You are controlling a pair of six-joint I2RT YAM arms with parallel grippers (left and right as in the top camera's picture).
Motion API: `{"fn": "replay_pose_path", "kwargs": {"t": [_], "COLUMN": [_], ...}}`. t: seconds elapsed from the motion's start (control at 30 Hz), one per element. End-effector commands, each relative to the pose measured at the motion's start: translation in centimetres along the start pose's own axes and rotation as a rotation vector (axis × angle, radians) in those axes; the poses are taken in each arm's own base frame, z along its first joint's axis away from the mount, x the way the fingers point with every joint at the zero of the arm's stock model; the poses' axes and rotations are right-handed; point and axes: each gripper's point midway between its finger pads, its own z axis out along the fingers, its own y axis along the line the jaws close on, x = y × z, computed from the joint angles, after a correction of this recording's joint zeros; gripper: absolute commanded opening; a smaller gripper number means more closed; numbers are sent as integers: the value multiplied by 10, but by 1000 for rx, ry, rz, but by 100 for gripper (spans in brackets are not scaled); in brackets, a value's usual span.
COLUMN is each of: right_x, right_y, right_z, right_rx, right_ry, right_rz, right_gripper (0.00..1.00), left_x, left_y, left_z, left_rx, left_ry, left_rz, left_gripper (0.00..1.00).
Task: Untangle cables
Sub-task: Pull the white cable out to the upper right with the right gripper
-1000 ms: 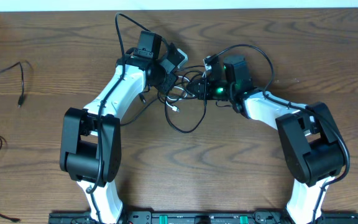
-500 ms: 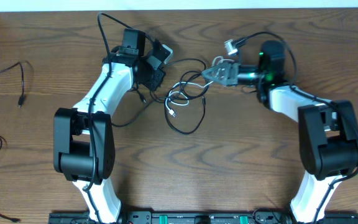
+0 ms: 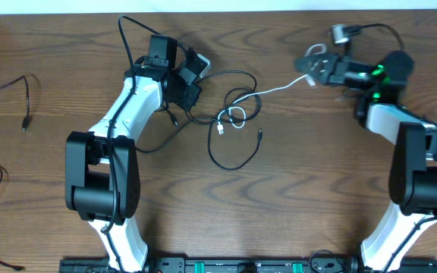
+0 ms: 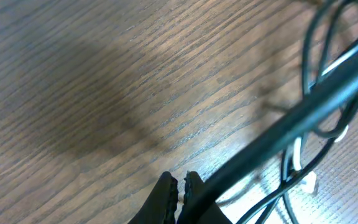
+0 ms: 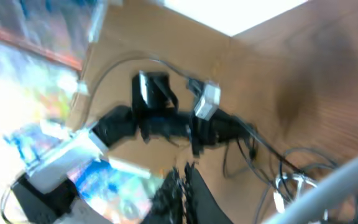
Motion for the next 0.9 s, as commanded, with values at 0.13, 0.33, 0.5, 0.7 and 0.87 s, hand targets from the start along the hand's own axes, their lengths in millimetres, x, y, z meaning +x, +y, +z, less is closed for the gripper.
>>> {"fn": "replay_pose_path", "kwargs": {"t": [0.13,0.33,0.5,0.7,0.87], "right_x": [-36,-47,-53,-57,-65], "right_y": [13,18,19,19,21], "right_z": [-78,-121,-147,-170,-189], "right_rx": [32,57,71,82,86], "right_ry": [-165,-251,-308,-359,-419], "right_rz": [108,119,141,176,175], "right_gripper": [1,1,1,1,1], "left_x": [3,4,4,4,5], "left_y": [2,1,1,1,1], "left_z": [2,2,2,2,2], "left_rx": [-3,-2,-2,-2,0], "left_ry": [10,13,13,13,17], "left_rz": [-10,-11,-11,-11,-12], "left_gripper": [8,8,8,8,8]}}
